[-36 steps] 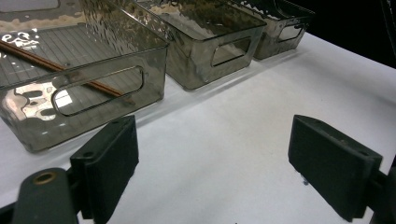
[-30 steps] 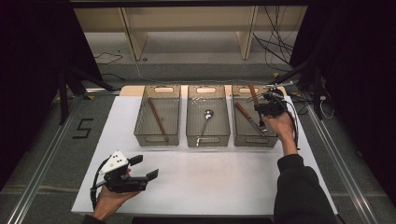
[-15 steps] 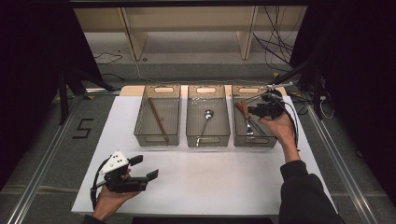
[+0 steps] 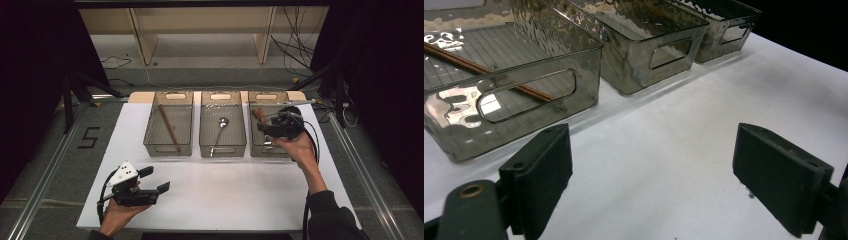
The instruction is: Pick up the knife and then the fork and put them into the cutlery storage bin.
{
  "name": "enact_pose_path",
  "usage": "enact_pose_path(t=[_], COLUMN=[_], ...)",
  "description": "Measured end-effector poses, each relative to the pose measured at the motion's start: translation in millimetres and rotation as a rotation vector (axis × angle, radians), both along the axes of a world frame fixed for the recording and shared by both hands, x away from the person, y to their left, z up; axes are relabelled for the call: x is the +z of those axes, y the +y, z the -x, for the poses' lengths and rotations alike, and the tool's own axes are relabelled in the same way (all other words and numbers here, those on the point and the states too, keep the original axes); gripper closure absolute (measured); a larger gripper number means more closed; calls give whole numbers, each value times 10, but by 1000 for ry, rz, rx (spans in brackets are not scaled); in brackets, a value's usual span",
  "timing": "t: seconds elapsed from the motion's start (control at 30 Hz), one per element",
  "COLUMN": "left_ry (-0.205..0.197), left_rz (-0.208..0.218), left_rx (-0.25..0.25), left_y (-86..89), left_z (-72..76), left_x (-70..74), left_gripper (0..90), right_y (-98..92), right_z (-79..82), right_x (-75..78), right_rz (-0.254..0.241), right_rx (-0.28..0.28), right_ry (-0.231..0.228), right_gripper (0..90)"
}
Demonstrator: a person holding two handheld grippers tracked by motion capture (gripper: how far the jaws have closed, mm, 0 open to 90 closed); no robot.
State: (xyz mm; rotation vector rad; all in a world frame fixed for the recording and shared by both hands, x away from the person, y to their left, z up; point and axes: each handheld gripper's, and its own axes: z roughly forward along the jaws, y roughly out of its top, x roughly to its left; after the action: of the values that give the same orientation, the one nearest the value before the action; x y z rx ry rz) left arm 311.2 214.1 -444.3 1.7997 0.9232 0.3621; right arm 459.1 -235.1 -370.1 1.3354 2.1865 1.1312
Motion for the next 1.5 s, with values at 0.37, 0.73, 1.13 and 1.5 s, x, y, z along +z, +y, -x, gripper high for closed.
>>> enact_pose_path(t=[0.37,0.73,1.13,1.5], left_ry=[1,10,16,15], left_rz=[-2,1,-2,3], left_rx=[3,5,2,-3], left_y=[2,-9,-20,-8], left_z=[1,-13,-20,-6], left_x=[3,3,-1,-9], left_gripper=[155,155,154,153], right_y=[99,122,89,147], right_z=[404,615,885,1127], right_x=[-65,-165,-359,-463], right_rz=[-38,-77,-143,-163], right_rx=[65,92,120,146], right_ry=[-42,-64,-103,-125], right_gripper=[305,293,279,264])
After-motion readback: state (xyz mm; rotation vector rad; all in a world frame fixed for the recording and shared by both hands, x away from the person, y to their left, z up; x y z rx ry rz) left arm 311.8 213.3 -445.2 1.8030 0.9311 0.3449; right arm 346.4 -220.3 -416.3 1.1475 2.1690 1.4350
